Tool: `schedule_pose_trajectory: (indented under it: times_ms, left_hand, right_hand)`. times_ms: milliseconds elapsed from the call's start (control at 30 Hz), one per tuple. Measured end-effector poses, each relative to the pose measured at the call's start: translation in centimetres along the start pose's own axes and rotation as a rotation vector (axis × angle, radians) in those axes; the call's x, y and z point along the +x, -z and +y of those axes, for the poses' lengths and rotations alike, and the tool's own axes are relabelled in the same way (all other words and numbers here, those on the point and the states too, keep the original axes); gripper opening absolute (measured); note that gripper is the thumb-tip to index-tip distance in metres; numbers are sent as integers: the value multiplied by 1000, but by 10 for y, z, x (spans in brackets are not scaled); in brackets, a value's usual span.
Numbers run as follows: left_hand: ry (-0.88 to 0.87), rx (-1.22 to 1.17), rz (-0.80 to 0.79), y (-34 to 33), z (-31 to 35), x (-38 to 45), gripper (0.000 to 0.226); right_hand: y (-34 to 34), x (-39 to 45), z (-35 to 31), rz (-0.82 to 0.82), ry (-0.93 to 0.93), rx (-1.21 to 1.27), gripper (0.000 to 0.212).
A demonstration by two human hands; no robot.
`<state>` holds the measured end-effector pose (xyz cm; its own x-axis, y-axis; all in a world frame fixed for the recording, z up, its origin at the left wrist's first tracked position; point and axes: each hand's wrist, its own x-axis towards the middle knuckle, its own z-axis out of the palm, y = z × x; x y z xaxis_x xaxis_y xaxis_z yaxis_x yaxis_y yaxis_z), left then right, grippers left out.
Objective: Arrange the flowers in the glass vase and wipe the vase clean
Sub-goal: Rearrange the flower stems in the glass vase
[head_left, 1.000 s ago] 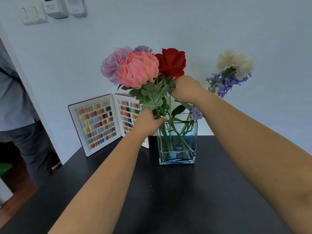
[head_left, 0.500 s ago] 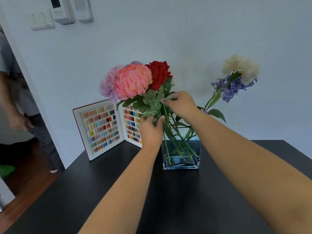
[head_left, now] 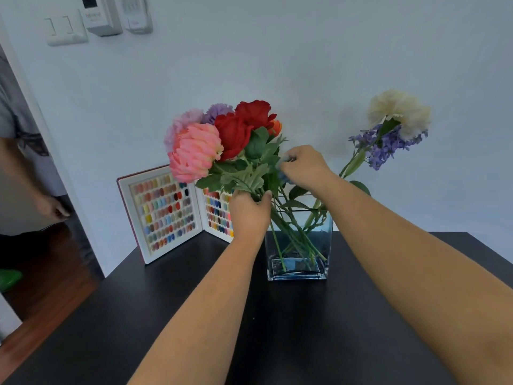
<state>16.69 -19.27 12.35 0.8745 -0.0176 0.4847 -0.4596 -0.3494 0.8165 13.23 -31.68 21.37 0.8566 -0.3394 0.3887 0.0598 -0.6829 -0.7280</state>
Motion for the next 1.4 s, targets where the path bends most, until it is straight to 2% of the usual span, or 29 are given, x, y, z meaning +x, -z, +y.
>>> schedule_pose_trajectory:
  times_ms: [67, 133, 200, 267, 433, 567, 633, 700, 800, 967, 1133, 1267, 1400]
  left_hand:
    - [4, -4, 16, 0, -1, 2, 36]
    - [7, 7, 27, -1, -2, 2, 44]
    - [4, 15, 39, -2, -1, 3, 51]
    - [-2, 14, 54, 0, -2, 3, 55]
    - [-3, 18, 32, 3, -10, 5, 54]
    - [4, 40, 25, 1, -9, 6, 54]
    - [21, 20, 22, -1, -9, 6, 51]
    - [70, -52, 9, -2, -8, 6, 42]
    - [195, -261, -1, -4, -7, 3, 25]
    - [285, -457, 39, -8, -11, -2, 23]
    - [250, -420, 29, -6, -13, 0, 17]
    - [252, -392, 27, -3, -15, 1, 31]
    - [261, -380, 31, -1, -16, 1, 30]
  right_hand:
    - [3, 8, 2, -50, -17, -294, 21]
    - [-1, 10, 0, -141, -21, -536, 19]
    - [-9, 13, 2, -177, -32, -662, 18]
    - [-17, 18, 6, -177, -45, -702, 25]
    - [-27, 24, 11, -234, -75, -575, 37]
    - [-36, 21, 17, -250, -86, -453, 28]
    - [-42, 19, 22, -215, -89, -389, 44]
    - [-45, 19, 25, -172, -73, -351, 47]
    - [-48, 19, 27, -151, -68, -259, 40]
    - [-47, 15, 33, -120, -94, -116, 36]
    - [-44, 12, 36, -105, -188, 119, 54]
    - [-36, 12, 34, -106, -227, 283, 73]
    - [-30, 11, 33, -41, -229, 300, 71]
